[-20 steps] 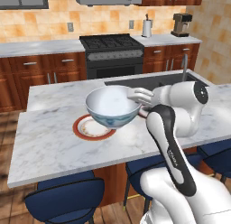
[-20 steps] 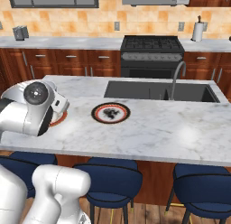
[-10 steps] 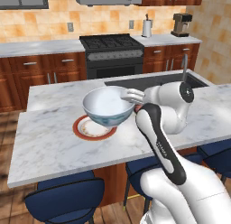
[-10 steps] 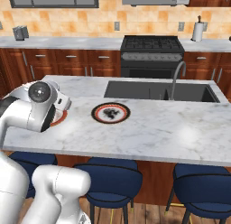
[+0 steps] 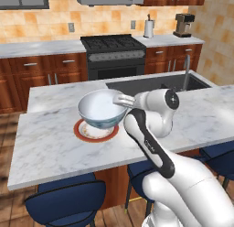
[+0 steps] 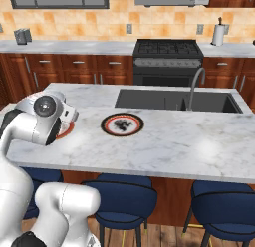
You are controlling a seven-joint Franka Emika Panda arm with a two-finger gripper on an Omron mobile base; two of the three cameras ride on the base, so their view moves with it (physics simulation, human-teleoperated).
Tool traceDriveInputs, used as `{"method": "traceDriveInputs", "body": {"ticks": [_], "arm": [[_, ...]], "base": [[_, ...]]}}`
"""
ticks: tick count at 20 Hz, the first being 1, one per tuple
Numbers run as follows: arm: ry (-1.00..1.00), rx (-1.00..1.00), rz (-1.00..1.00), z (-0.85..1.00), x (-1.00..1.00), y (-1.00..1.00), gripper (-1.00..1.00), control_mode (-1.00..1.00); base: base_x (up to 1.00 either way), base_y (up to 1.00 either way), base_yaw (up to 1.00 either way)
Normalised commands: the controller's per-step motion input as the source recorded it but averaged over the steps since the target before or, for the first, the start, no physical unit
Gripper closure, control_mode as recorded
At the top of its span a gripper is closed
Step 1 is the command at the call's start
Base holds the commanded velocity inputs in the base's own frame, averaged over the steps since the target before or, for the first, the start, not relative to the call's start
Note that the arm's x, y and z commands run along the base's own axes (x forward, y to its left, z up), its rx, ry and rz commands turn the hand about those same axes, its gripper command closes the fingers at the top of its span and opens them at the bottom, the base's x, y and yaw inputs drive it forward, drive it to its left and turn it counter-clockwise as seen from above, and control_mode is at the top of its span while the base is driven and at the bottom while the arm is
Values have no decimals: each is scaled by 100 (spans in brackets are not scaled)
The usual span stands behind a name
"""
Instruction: Move the bowls from the cabinet to the plates on the dining table.
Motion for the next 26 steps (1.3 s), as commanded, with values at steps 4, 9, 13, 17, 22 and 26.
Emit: {"method": "traceDriveInputs", "body": {"ticks": [4,9,13,17,22,26], "arm": [[-2,0,0,-24,31,20,100,-100],[0,-1,0,-20,24,13,100,-100],[0,-1,0,-12,11,6,100,-100],[0,0,0,-1,0,0,100,-100],[0,0,0,-13,17,2,100,-100],[0,0,0,-19,18,6,100,-100]], "base": [[0,0,0],[0,0,0],[0,0,0],[0,0,0],[0,0,0],[0,0,0]]}}
